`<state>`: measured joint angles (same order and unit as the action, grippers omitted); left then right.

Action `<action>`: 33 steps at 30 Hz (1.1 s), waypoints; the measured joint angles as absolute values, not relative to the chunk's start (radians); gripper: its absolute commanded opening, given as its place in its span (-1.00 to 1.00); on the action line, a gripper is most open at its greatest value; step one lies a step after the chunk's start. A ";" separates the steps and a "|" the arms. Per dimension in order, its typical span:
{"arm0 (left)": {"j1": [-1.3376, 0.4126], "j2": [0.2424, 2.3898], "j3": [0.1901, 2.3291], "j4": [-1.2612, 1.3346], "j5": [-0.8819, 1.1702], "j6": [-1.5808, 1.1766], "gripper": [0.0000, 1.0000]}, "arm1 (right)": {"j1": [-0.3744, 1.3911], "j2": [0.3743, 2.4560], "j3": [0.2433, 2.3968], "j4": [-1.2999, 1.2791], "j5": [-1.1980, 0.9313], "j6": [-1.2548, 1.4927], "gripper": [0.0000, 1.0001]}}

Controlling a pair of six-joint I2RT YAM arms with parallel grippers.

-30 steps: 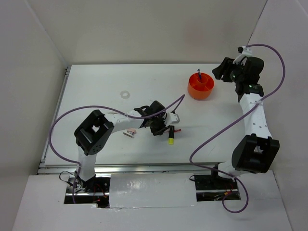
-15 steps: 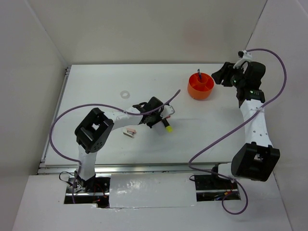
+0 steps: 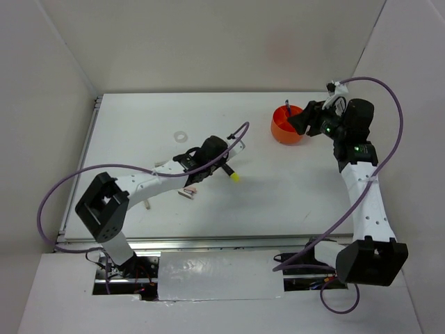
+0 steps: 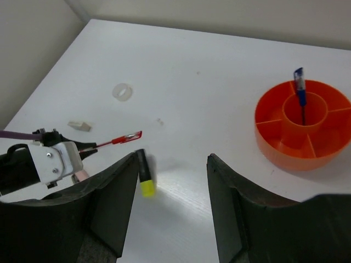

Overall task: Sort the stationery into containers
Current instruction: Pick up the pen from the center of the board.

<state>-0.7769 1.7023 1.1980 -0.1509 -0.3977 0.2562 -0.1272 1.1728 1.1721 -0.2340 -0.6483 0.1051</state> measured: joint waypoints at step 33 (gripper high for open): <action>-0.590 1.365 1.168 -0.202 0.387 -0.242 -1.00 | 0.213 1.378 1.145 -0.115 -0.879 0.605 0.42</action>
<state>-0.5900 1.3655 1.1683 -0.2020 0.3866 -0.2420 0.2127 1.3781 1.1446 -0.1146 -0.8791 0.6048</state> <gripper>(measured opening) 0.183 0.716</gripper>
